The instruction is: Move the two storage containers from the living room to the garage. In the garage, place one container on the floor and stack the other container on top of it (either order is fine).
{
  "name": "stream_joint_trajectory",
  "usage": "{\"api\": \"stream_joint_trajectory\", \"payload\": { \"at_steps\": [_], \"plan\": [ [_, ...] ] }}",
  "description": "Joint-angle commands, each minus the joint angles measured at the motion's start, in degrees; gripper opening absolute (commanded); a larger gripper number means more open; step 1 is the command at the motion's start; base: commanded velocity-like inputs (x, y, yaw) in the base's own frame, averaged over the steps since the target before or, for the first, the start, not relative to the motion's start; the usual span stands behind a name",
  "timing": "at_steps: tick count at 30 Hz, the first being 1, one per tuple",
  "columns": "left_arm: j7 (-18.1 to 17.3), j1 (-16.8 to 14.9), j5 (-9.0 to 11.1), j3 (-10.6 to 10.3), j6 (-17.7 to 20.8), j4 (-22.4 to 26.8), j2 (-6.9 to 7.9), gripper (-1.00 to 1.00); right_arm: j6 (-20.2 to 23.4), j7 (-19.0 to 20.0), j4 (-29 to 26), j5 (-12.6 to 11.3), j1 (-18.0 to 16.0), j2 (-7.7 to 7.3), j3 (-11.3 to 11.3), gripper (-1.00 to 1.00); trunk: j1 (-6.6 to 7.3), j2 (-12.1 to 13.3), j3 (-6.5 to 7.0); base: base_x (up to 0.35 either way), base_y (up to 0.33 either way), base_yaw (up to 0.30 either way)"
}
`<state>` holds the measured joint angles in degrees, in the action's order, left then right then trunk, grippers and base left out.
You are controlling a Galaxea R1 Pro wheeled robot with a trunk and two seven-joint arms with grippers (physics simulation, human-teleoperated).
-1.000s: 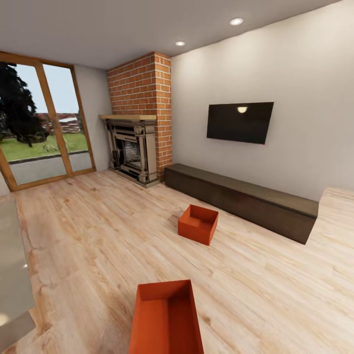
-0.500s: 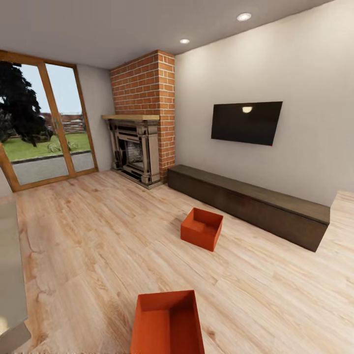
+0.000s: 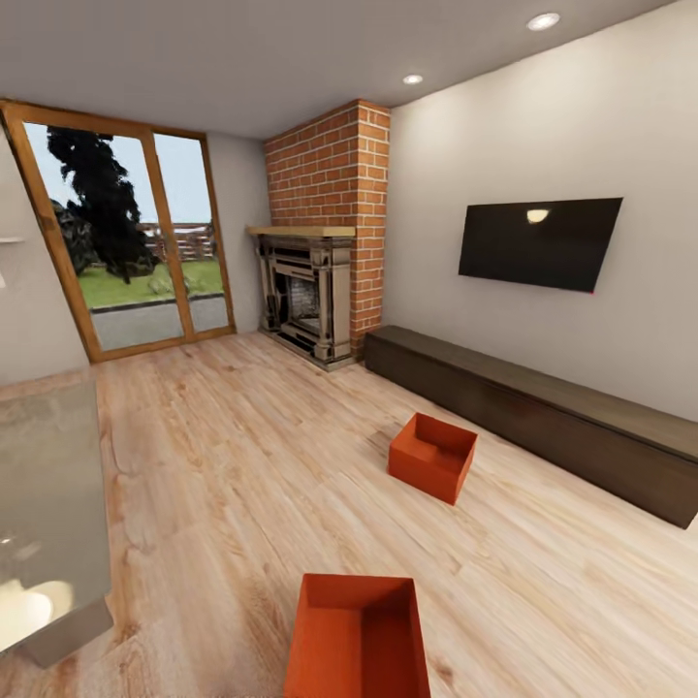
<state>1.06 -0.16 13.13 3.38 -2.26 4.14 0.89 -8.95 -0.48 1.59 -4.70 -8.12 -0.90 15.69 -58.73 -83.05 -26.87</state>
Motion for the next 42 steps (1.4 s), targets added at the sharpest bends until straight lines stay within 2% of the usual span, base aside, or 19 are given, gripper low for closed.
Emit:
{"api": "stream_joint_trajectory", "payload": {
  "at_steps": [1, 10, 23, 42],
  "plan": [
    [0.0, 0.0, 0.0, 0.3, -0.1, 0.0, -0.02, 1.00, -0.3, 0.0, 0.2, -0.5, -0.1, 0.02, 0.5, 1.00, 0.00, 0.0, -0.05, 0.000, 0.000, 0.206],
    [0.1, 0.0, 0.0, 0.3, -0.1, 0.0, -0.02, 1.00, -0.4, 0.0, 0.2, -0.7, -0.1, 0.03, 0.4, 1.00, 0.00, 0.0, -0.05, 0.000, 0.000, 0.036],
    [0.1, 0.0, 0.0, 0.3, -0.1, 0.0, -0.02, 1.00, -0.4, 0.0, 0.2, -1.0, -0.1, 0.10, 0.1, 1.00, 0.00, 0.0, -0.05, 0.000, 0.000, -0.162],
    [0.0, 0.0, 0.0, 0.3, -0.1, 0.1, -0.02, 1.00, -0.3, 0.0, 0.2, -0.8, -0.1, 0.05, 0.3, 1.00, 0.00, 0.0, -0.05, 0.000, 0.000, -0.027]
  ]
}}
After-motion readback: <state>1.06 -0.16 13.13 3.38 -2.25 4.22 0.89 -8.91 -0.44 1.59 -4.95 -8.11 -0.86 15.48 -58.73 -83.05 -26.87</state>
